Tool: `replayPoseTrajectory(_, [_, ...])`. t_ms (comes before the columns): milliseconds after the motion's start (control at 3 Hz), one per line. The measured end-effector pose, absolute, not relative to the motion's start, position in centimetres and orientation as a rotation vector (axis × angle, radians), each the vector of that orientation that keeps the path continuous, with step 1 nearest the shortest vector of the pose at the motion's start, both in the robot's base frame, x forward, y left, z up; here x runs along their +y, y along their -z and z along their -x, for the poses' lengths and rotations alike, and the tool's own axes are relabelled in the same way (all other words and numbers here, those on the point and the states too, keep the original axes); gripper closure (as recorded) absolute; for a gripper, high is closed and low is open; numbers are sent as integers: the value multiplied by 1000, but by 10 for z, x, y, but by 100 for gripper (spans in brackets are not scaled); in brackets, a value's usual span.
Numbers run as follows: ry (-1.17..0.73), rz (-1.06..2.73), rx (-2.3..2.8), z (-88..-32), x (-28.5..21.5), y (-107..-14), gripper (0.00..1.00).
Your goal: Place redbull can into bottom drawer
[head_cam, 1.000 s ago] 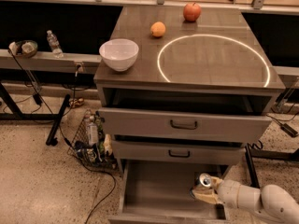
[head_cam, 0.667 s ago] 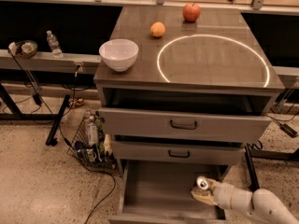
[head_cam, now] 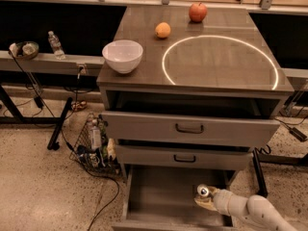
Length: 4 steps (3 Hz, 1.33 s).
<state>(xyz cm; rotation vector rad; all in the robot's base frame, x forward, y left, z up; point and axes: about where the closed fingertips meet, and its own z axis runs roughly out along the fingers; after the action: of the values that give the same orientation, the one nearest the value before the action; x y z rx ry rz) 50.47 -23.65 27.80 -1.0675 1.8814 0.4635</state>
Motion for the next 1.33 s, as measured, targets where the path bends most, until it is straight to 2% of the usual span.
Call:
replayPoseTrajectory(667, [-307,1120,2006,-524,-263,-194,100])
replayPoseTrajectory(1333, [-318,1081,2063,-530,-274,-162,59])
